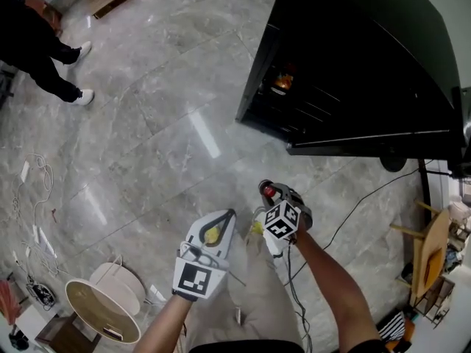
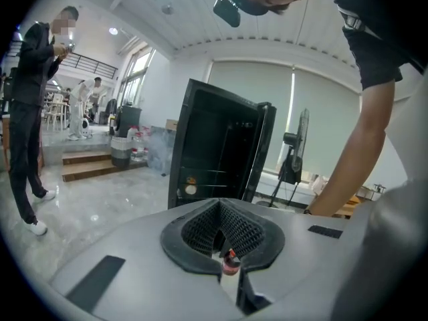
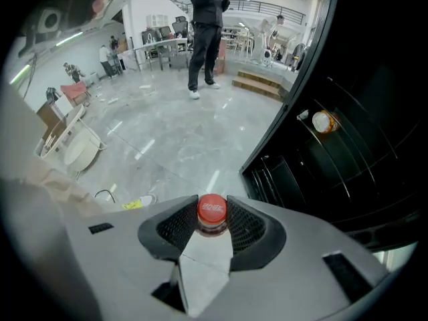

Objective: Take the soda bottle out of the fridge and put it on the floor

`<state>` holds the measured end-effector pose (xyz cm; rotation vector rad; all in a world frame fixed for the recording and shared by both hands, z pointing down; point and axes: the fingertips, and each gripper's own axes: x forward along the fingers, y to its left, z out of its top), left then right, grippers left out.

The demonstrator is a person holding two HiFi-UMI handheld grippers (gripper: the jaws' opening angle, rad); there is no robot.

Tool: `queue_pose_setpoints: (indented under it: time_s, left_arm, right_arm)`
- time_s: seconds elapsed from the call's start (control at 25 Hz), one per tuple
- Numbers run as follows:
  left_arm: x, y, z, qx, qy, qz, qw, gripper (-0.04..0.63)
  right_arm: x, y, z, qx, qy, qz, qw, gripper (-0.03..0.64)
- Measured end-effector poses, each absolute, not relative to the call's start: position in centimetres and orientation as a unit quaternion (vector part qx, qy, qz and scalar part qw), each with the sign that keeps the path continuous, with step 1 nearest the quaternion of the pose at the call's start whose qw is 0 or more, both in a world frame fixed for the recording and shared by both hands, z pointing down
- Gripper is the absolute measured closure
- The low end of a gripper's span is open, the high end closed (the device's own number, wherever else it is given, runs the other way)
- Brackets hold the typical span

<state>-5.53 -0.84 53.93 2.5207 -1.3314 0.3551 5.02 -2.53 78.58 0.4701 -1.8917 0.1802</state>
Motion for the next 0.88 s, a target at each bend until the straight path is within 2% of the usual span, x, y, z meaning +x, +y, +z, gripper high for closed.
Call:
queue_pose_setpoints:
  time_s: [0.44, 0.56, 0.88]
  left_arm:
    - [-7.1, 0.6, 59.1, 0.881, -0.429, 0.156, 0.129, 0.577]
    - [-7.6, 0.9, 61.6, 0.864, -0.448, 0.148, 0.177, 0.577]
    - [-7.3, 1.1, 68.9, 0.844, -0.46, 0.126, 0.245, 0.577]
  right_arm:
    - [5.8, -1.1, 87.8, 0.23, -0.775, 0.115, 0.578, 0.491]
    - [5.9, -0.6, 91.2, 0.237, -0.772, 0.127, 0.576, 0.491]
    - [7.7, 1.4, 99.4, 0.236, -0.758, 0.151, 0.589, 0.491]
